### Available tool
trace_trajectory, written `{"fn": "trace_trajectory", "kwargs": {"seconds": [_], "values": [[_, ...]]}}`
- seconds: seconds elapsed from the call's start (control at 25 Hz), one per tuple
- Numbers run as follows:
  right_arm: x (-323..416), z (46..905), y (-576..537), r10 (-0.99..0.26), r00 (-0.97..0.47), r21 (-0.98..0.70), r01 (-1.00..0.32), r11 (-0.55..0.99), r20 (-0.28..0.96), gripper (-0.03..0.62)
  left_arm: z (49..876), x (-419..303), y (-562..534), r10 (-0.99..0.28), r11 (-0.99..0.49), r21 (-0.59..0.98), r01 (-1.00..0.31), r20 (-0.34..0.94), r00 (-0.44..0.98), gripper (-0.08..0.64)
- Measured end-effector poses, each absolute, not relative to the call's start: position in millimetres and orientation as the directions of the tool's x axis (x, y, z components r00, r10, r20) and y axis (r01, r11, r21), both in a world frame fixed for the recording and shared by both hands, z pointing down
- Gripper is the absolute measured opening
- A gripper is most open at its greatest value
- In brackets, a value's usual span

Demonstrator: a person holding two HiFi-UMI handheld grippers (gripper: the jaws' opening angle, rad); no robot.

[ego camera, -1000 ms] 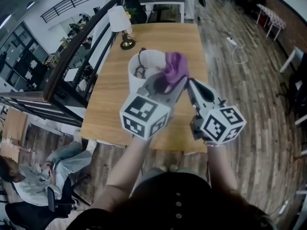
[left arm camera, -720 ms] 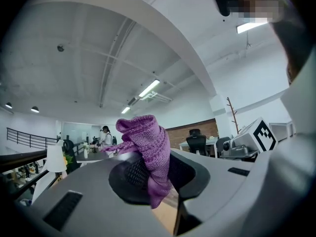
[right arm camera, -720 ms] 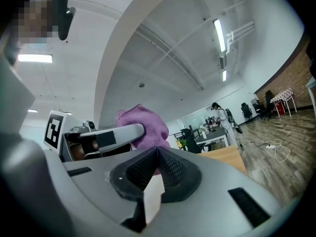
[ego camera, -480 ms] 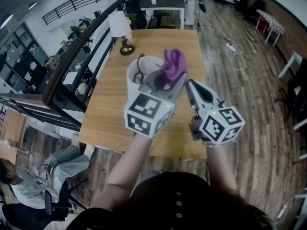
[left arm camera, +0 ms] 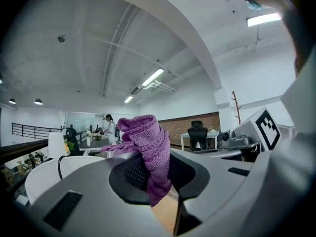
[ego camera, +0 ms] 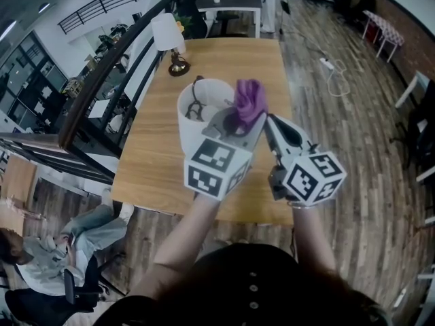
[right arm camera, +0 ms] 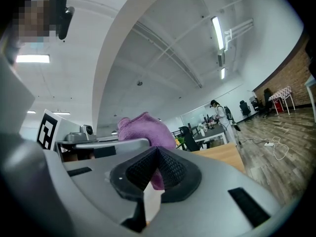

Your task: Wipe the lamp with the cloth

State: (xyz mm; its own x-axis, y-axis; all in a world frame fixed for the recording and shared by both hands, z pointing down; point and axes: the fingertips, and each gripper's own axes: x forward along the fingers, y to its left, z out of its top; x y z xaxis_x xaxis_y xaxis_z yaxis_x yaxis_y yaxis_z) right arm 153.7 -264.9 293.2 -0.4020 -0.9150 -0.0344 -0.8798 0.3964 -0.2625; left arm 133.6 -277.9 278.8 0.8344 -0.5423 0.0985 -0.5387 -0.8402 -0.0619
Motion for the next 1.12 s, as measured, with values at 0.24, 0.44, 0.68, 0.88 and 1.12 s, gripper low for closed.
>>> {"fn": "trace_trajectory", "kwargs": {"seconds": [0.24, 0.44, 0.68, 0.88, 1.12], "values": [[159, 299, -263, -0.919, -0.394, -0.272, -0.883, 0.382, -0.012, 0.012, 292, 137, -274, -0.541, -0.841, -0.042, -0.54, 0.128, 0.832, 0.078], [157, 308, -263, -0.919, -0.395, -0.283, -0.882, 0.377, 0.006, 0.012, 305, 133, -276, -0.551, -0.831, -0.008, -0.556, 0.155, 0.82, 0.078], [159, 318, -263, -0.921, -0.388, -0.299, -0.882, 0.364, 0.024, 0.012, 323, 134, -275, -0.546, -0.826, 0.042, -0.562, 0.186, 0.817, 0.078], [162, 328, -261, -0.926, -0.375, -0.315, -0.885, 0.343, 0.044, 0.012, 335, 137, -275, -0.543, -0.823, 0.064, -0.564, 0.205, 0.815, 0.078], [168, 337, -259, -0.931, -0.361, -0.334, -0.886, 0.322, 0.06, 0.012, 347, 144, -273, -0.521, -0.828, 0.092, -0.553, 0.238, 0.82, 0.078]]}}
